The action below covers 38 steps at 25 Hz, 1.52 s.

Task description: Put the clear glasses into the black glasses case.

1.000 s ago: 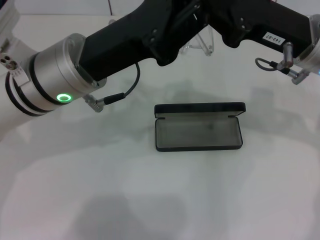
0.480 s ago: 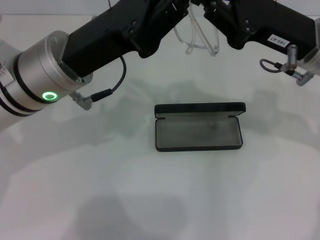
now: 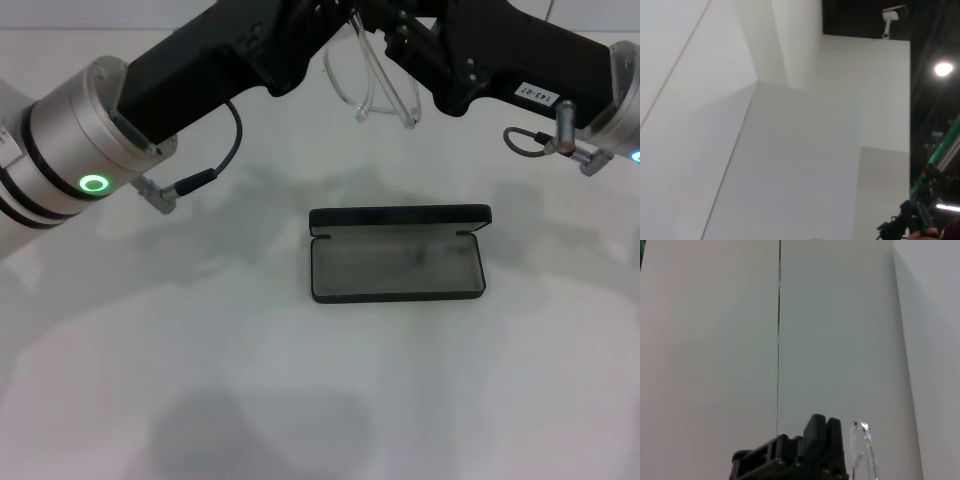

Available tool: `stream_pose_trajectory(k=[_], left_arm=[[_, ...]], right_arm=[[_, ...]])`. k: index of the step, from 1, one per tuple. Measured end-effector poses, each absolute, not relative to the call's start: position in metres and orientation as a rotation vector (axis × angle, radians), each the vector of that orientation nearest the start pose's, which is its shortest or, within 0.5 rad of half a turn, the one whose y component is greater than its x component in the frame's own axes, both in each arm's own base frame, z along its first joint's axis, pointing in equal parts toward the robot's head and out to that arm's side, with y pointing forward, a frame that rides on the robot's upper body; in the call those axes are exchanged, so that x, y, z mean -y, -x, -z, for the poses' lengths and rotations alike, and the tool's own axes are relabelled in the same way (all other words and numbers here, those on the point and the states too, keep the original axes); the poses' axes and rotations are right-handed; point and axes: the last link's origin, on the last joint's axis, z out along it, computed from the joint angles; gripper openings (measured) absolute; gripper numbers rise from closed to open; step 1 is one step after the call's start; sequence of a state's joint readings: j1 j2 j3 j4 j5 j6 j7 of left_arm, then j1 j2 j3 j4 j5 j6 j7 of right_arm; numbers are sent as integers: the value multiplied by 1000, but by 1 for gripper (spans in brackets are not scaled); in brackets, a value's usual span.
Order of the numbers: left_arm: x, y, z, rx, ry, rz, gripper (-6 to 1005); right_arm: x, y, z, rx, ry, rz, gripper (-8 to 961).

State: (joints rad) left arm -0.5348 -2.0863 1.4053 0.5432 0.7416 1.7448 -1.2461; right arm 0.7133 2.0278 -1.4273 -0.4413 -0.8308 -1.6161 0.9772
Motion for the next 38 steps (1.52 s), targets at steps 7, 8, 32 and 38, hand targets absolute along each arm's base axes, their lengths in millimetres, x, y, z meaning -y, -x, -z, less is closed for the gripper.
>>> stream_pose_trajectory(k=[7, 8, 32, 38], left_arm=[[-315, 145, -8, 351, 2394, 1907, 80], [-315, 145, -8, 349, 2395, 1910, 80], [-254, 284, -88, 567, 2430, 1479, 83], [-247, 296, -89, 594, 2393, 1426, 97]], right_arm=[[-353, -121, 7, 21, 2513, -1564, 88], [-353, -121, 6, 21, 2511, -1564, 88], [-294, -112, -69, 120, 2794, -386, 92], [-274, -102, -43, 105, 2883, 59, 93]])
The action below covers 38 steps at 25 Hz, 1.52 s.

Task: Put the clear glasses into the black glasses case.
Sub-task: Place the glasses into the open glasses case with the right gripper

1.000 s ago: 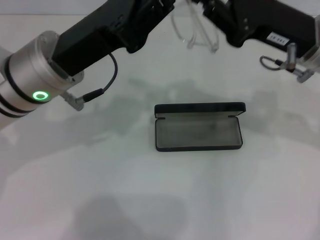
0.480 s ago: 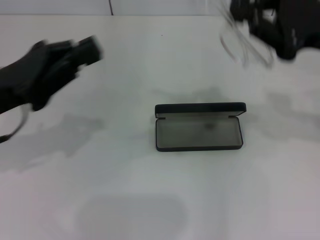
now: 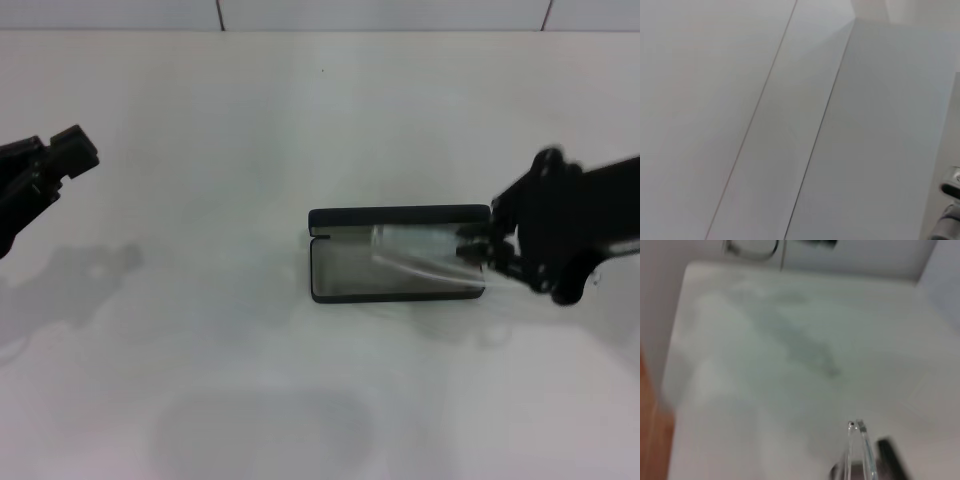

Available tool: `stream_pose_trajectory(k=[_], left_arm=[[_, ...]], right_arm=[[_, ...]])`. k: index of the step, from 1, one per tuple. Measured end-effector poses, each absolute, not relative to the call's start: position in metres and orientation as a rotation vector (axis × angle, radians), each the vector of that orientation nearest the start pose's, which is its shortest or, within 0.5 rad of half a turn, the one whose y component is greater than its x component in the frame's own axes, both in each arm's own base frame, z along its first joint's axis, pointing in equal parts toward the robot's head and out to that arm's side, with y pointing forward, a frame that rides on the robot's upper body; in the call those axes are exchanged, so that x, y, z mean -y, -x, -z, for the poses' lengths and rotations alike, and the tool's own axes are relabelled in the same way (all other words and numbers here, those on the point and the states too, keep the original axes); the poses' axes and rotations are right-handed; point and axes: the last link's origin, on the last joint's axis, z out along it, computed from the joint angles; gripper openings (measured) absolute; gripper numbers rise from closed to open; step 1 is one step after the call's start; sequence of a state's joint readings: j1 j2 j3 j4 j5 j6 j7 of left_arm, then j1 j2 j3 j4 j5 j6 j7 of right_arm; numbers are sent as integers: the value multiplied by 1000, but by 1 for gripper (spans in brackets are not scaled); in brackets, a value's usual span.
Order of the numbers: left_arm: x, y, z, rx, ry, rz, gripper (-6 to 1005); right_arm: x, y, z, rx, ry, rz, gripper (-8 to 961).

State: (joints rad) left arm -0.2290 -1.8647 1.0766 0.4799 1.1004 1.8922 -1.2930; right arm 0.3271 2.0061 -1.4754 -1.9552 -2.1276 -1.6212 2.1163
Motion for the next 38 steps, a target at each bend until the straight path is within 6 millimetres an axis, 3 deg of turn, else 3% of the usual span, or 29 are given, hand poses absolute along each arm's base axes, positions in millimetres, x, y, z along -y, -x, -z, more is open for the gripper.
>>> stream_pose_trajectory(k=[7, 12, 20, 27, 38], left_arm=[[-241, 302, -90, 611, 2358, 1413, 100], [-245, 301, -88, 624, 2352, 1416, 99], [-248, 301, -88, 633, 2338, 1415, 100], [-245, 305, -91, 640, 2309, 1410, 100], [-244, 306, -91, 646, 2307, 1407, 100]], right_arm=[[-271, -104, -6, 211, 2857, 297, 94], [-269, -103, 24, 428, 2745, 457, 94], [-264, -106, 65, 689, 2594, 518, 96], [-269, -110, 82, 772, 2493, 448, 97], [-271, -128, 87, 791, 2469, 448, 98]])
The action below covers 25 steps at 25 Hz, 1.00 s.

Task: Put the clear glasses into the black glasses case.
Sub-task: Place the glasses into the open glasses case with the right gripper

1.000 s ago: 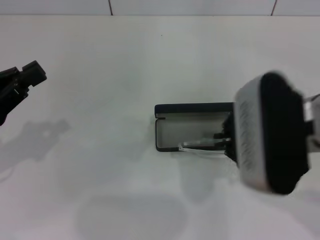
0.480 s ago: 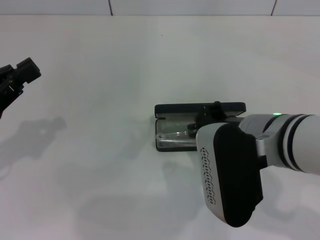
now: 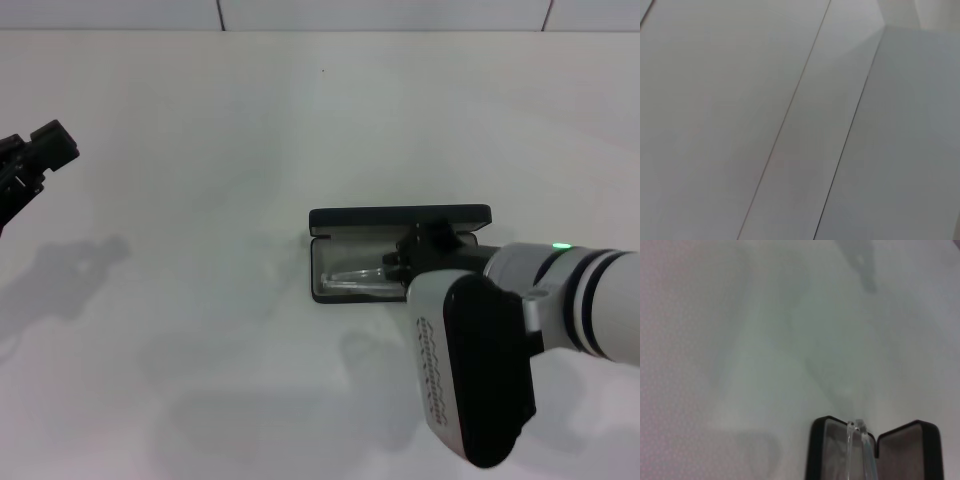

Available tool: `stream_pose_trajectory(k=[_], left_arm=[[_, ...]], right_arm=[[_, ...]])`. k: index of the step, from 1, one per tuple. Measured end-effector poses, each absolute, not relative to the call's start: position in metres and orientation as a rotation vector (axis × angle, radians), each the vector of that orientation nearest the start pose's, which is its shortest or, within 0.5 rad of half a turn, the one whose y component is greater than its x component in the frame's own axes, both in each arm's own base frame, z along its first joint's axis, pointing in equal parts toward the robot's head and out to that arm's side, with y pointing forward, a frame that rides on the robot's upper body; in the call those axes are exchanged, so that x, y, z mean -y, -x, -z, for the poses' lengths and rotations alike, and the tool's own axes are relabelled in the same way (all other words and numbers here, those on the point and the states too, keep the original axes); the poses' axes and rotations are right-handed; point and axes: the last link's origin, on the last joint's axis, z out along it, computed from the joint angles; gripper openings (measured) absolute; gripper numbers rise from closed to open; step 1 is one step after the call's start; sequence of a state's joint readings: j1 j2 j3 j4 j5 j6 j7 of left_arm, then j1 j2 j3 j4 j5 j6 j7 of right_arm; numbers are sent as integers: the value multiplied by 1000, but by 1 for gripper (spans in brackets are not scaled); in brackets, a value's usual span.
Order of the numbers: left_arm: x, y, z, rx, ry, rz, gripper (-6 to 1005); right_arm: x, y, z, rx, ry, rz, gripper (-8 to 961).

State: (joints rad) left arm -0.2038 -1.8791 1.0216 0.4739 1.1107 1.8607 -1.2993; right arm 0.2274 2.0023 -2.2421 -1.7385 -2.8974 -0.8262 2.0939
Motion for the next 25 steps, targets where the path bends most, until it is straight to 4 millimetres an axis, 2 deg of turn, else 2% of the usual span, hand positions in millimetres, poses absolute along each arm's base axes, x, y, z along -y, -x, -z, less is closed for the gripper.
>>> stream_pose_trajectory(k=[9, 25], left_arm=[[-238, 309, -86, 672, 2295, 1414, 100], [-234, 311, -85, 684, 2288, 1415, 100]], right_arm=[[-264, -133, 90, 865, 2460, 444, 100], [-270, -146, 85, 812, 2434, 445, 102]])
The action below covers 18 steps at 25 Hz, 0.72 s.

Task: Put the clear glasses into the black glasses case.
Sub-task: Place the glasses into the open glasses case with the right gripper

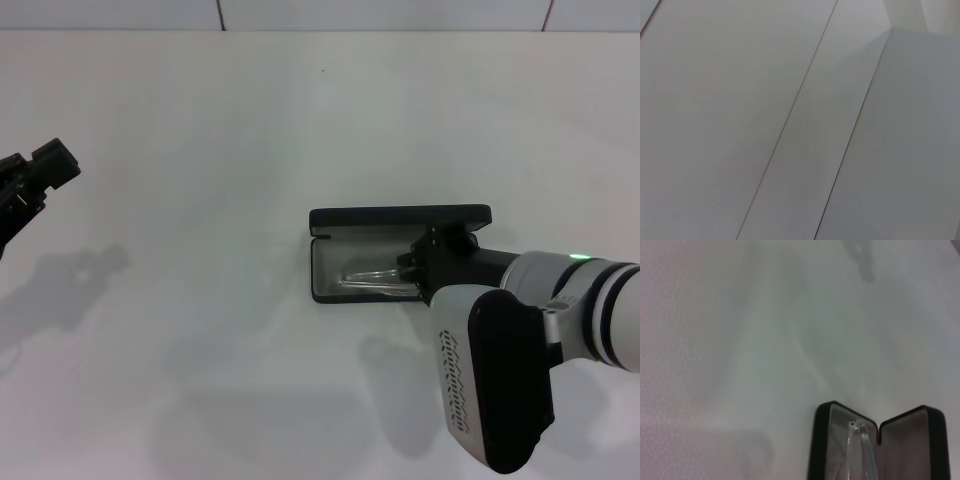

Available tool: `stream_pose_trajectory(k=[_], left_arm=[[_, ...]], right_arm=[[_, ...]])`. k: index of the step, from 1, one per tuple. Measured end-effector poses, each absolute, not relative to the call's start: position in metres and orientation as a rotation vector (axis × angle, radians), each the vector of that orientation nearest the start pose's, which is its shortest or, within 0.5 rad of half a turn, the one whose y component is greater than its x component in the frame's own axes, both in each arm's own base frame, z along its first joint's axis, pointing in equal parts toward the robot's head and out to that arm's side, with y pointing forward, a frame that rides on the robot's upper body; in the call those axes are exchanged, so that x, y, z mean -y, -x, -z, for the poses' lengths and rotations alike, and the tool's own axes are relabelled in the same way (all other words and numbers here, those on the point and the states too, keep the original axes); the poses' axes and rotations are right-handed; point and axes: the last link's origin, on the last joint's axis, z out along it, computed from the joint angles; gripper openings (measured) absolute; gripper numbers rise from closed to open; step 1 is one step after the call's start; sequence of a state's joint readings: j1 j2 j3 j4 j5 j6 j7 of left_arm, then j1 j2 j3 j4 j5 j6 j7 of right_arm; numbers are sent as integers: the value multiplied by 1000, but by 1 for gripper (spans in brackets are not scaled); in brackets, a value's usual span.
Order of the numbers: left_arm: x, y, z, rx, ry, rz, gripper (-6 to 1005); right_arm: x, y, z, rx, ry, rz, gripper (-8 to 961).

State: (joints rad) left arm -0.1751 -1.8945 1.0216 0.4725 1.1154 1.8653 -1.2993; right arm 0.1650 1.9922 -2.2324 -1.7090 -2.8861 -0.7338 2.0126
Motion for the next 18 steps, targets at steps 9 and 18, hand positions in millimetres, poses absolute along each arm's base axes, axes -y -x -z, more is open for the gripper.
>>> stream_pose_trajectory(k=[9, 18], left_arm=[[-233, 310, -84, 685, 2286, 1420, 99], [-231, 310, -82, 689, 2285, 1426, 99]], right_arm=[[-273, -149, 84, 793, 2442, 423, 104], [-274, -153, 84, 783, 2445, 433, 105]])
